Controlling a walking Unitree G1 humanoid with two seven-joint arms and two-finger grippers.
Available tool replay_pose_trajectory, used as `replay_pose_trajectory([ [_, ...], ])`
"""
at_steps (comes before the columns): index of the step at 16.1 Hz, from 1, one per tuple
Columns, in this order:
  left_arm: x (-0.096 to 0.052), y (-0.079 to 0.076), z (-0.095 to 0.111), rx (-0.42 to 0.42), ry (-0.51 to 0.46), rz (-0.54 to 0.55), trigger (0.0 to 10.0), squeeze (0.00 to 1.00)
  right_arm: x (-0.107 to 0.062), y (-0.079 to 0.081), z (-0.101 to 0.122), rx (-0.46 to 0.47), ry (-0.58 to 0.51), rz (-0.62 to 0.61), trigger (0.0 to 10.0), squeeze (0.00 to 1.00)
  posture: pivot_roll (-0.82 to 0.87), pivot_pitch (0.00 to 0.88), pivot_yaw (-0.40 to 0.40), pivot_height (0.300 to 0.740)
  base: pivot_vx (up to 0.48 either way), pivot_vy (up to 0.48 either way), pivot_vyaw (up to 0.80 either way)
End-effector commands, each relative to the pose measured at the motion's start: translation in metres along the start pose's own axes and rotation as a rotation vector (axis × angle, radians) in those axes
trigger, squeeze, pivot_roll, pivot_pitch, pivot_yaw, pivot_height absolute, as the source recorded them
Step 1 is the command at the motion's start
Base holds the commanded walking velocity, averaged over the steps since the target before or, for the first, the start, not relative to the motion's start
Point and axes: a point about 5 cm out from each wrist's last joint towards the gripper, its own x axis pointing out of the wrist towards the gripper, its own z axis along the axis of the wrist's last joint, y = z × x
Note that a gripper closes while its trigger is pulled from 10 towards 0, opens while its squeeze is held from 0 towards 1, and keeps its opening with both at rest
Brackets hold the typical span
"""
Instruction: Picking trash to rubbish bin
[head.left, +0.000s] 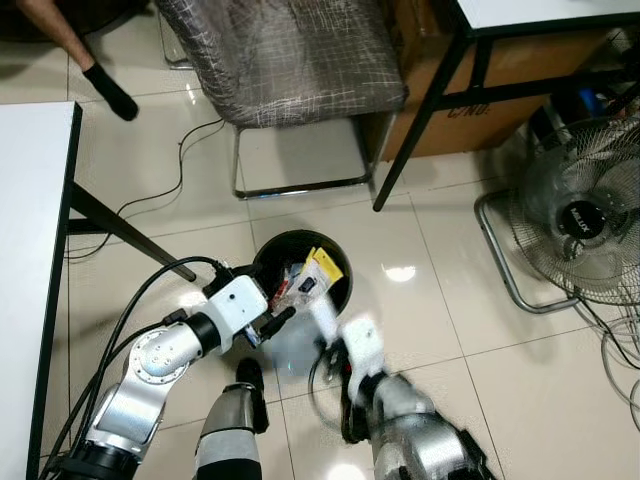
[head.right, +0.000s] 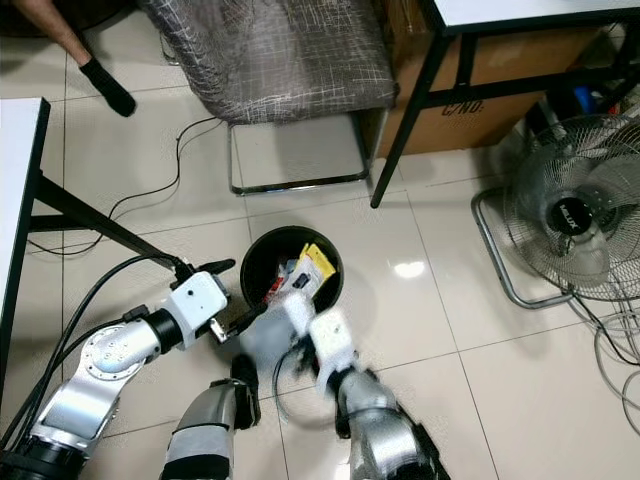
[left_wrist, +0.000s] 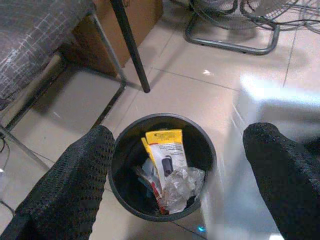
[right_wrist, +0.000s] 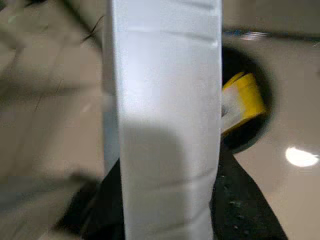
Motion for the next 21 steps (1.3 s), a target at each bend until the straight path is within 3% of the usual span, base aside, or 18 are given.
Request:
replay_pose_trajectory([
  [1, -0.002, -0.006, -0.006, -0.017, 0.027, -0.005, 10.0, 0.0, 0.006, 0.026, 0.011, 0.093, -0.066, 0.007, 10.0, 0.75, 0.13, 0.422, -0.06, 0.74, 0.0, 0.0, 0.0],
  [2, -0.005, -0.004, -0.008, -0.01, 0.041, 0.014, 10.0, 0.0, 0.007, 0.014, 0.028, 0.115, -0.124, -0.022, 10.0, 0.73, 0.17, 0.411, -0.055, 0.74, 0.0, 0.0, 0.0],
  [5, -0.012, 0.003, -0.013, -0.025, 0.067, 0.088, 10.0, 0.0, 0.026, 0.023, 0.064, 0.147, -0.224, 0.011, 10.0, 0.71, 0.23, 0.38, -0.07, 0.74, 0.0, 0.0, 0.0],
  [7, -0.013, 0.001, -0.015, -0.037, 0.074, 0.116, 10.0, 0.0, 0.034, 0.026, 0.078, 0.142, -0.251, 0.026, 10.0, 0.69, 0.26, 0.365, -0.088, 0.74, 0.0, 0.0, 0.0],
  [9, -0.015, -0.004, -0.017, -0.052, 0.08, 0.176, 10.0, 0.0, 0.049, 0.029, 0.11, 0.104, -0.297, 0.052, 10.0, 0.66, 0.31, 0.339, -0.131, 0.74, 0.0, 0.0, 0.0],
  [11, -0.017, -0.008, -0.02, -0.075, 0.092, 0.217, 10.0, 0.0, 0.055, 0.029, 0.118, 0.066, -0.293, 0.069, 10.0, 0.62, 0.33, 0.327, -0.159, 0.74, 0.0, 0.0, 0.0],
  [14, -0.02, -0.012, -0.023, -0.09, 0.105, 0.246, 10.0, 0.0, 0.058, 0.023, 0.113, 0.04, -0.266, 0.091, 10.0, 0.53, 0.33, 0.327, -0.178, 0.74, 0.0, 0.0, 0.0],
  [18, -0.02, -0.008, -0.023, -0.077, 0.113, 0.243, 10.0, 0.0, 0.053, 0.008, 0.097, 0.062, -0.248, 0.048, 10.0, 0.55, 0.32, 0.328, -0.15, 0.74, 0.0, 0.0, 0.0],
  [21, -0.014, -0.008, -0.02, -0.071, 0.102, 0.226, 10.0, 0.0, 0.052, -0.006, 0.103, 0.072, -0.281, -0.001, 10.0, 0.56, 0.32, 0.321, -0.138, 0.74, 0.0, 0.0, 0.0],
])
